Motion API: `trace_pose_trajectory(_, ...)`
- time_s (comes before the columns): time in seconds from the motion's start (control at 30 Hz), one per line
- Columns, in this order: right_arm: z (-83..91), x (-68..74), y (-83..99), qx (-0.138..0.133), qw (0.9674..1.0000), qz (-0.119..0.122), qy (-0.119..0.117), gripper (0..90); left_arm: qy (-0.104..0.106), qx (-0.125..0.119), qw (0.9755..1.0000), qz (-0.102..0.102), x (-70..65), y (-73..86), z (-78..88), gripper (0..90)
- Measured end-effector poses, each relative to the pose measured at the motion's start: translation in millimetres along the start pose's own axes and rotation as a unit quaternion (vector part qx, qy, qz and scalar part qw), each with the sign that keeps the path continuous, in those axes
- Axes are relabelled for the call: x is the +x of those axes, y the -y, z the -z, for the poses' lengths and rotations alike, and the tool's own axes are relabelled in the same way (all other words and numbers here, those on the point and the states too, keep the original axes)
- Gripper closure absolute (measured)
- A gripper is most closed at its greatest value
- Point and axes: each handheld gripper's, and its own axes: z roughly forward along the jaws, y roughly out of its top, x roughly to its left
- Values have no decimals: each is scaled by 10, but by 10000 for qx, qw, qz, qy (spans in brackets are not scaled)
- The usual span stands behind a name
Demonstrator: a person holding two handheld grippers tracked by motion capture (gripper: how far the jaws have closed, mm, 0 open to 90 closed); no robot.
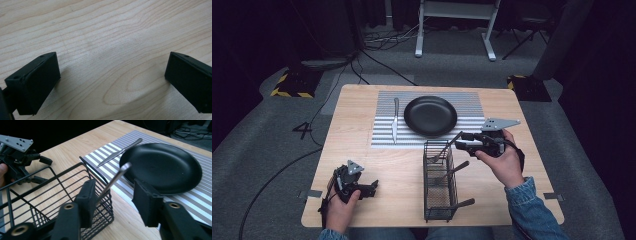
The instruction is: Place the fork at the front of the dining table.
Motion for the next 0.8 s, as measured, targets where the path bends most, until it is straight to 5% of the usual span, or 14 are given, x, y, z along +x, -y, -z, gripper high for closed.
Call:
trace_pose_trajectory(0.3,-118,-4,-76,178,9998,-48,-17,715,0,-1,10000,0,0,0,0,0)
trace_pose_trajectory(0.8,-121,53,-106,231,9995,-157,-160,791,-1,0,10000,0,0,0,0,0)
